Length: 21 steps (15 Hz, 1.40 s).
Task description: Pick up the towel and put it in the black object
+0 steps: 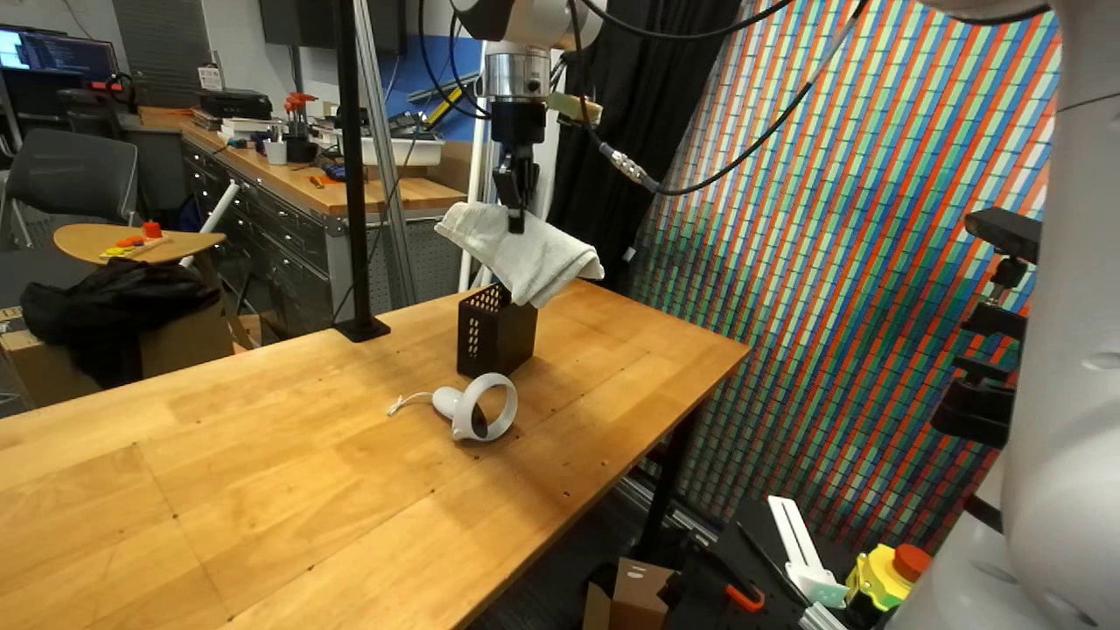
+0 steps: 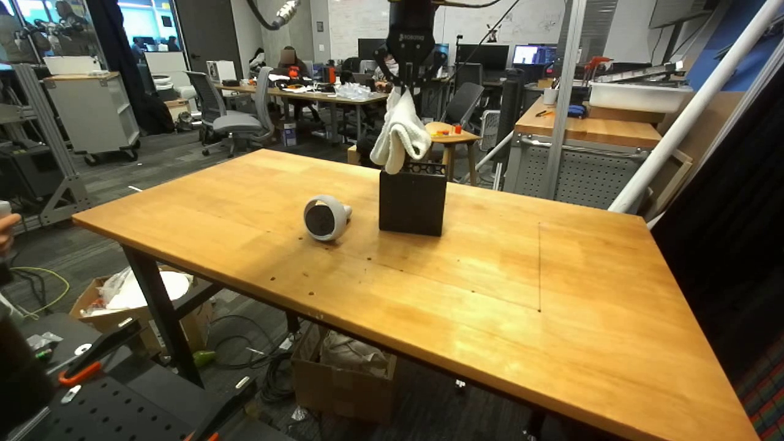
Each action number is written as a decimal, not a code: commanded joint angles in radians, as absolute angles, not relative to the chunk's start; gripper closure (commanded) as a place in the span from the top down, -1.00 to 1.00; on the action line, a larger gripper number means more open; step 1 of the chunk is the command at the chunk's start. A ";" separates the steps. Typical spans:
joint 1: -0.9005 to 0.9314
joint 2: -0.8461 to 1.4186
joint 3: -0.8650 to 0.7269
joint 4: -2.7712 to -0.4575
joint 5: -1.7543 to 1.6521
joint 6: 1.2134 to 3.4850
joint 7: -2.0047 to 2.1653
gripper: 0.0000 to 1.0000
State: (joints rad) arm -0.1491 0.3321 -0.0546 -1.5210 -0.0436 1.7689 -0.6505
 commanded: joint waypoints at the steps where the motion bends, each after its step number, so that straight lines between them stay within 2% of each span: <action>1: -0.181 0.400 -0.047 -1.420 -0.009 1.741 -0.685 -0.95; 10: -0.191 0.541 -0.015 -1.287 0.036 1.767 -0.653 -0.95; 21: -0.222 0.611 -0.001 -1.331 0.066 1.869 -0.639 -0.95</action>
